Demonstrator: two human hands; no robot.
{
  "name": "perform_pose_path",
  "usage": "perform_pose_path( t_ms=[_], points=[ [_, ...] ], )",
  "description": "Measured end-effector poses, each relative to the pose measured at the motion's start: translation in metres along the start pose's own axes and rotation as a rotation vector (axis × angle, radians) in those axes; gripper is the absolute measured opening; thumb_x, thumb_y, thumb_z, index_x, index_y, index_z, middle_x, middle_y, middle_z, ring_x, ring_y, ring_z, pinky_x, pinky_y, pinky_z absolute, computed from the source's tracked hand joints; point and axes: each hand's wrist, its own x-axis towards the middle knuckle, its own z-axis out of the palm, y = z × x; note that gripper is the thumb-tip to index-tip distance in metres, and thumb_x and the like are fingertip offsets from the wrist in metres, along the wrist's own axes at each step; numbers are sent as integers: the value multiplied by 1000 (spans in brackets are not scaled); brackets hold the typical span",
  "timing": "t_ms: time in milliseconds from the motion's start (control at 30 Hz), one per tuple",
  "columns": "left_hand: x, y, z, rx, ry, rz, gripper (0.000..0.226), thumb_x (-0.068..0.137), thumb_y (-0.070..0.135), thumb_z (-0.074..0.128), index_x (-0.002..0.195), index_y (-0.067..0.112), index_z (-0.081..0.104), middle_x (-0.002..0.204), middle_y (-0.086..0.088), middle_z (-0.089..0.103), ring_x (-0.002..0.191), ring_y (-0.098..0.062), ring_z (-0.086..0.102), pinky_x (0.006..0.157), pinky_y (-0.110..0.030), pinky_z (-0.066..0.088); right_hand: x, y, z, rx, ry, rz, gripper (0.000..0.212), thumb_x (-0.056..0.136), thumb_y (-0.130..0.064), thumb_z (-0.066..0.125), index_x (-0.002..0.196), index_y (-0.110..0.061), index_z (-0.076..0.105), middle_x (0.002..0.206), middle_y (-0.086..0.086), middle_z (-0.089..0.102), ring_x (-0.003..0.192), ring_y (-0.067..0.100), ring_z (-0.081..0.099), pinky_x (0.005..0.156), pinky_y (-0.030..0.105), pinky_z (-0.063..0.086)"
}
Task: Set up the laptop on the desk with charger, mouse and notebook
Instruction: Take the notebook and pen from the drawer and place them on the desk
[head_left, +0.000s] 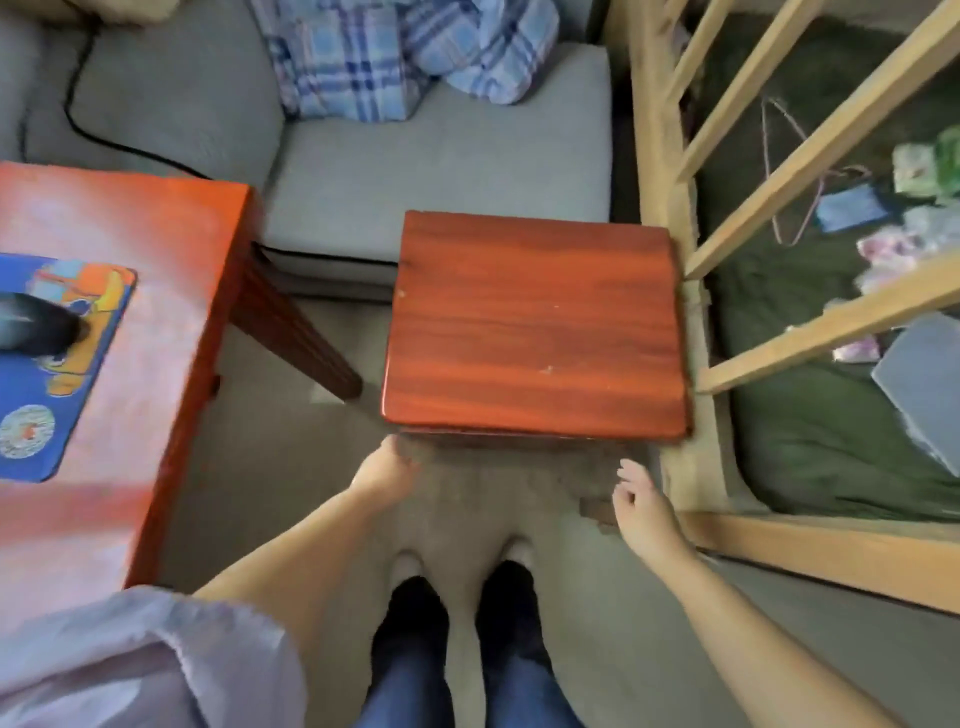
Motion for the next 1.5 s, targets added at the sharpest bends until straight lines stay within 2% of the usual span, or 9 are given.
perform_pose_path(
  t_ms=[100, 300, 500, 700, 900, 1033, 1200, 1333, 1500],
  points=[
    [42, 1, 23, -219, 54, -140, 46, 86, 9, 52, 129, 0, 40, 127, -26, 54, 113, -39, 54, 91, -40, 44, 55, 23, -6, 302, 54, 251, 53, 94, -10, 35, 144, -15, 17, 144, 10, 40, 114, 30, 50, 88, 37, 43],
    [81, -30, 49, -336, 141, -132, 53, 80, -5, 50, 131, 6, 39, 130, -15, 55, 119, -28, 52, 91, -34, 42, 117, 46, 8, 876, 78, 381, 33, 92, 3, 28, 115, -22, 30, 134, 22, 43, 126, 35, 45, 102, 41, 39],
    [60, -55, 70, -159, 182, -127, 32, 80, 2, 53, 110, 11, 45, 89, -9, 57, 75, -28, 52, 66, -31, 36, 89, 90, 36, 540, 183, 311, 39, 87, -2, 51, 113, -27, 37, 90, -9, 51, 94, 25, 60, 93, 46, 50],
    [39, -87, 111, -242, 63, -253, 42, 82, 4, 51, 123, 12, 45, 100, -10, 59, 67, -14, 52, 53, -24, 38, 66, 136, 65, 611, 106, 475, 52, 87, 11, 39, 121, -29, 37, 119, 10, 48, 102, 21, 56, 80, 28, 49],
    [63, -74, 124, -466, 70, -317, 29, 79, -3, 45, 100, 16, 44, 91, -10, 56, 85, -28, 52, 64, -31, 38, 82, 137, 73, 679, 130, 550, 63, 81, 18, 29, 129, -22, 37, 128, 5, 44, 98, 18, 51, 64, 26, 48],
    [55, -69, 120, -361, 142, -311, 43, 80, -2, 46, 122, 6, 43, 116, -17, 53, 111, -37, 51, 89, -41, 45, 67, 116, 68, 573, 79, 587, 69, 86, 9, 34, 142, -28, 18, 117, 7, 53, 85, 18, 62, 70, 31, 51],
    [25, -45, 120, -79, 452, 8, 27, 73, -7, 53, 99, -2, 51, 102, -24, 51, 100, -41, 47, 85, -47, 41, 31, 54, 75, -199, 49, 37, 39, 91, -12, 42, 130, -17, 38, 62, 7, 57, 54, 27, 54, 43, 28, 31],
    [46, -25, 125, 4, 169, 214, 34, 82, -2, 46, 115, 5, 50, 114, -15, 54, 110, -32, 49, 86, -42, 44, 51, 7, 102, -298, -122, -354, 27, 92, -11, 41, 113, -13, 59, 106, 6, 66, 96, 27, 59, 71, 32, 43],
    [96, -17, 131, 237, -32, -36, 35, 86, 9, 50, 120, 5, 41, 124, -19, 52, 117, -37, 44, 93, -47, 41, 98, -1, 143, -591, -364, -439, 31, 93, -12, 37, 120, -13, 54, 124, 7, 55, 115, 28, 48, 92, 39, 42]
  ],
)
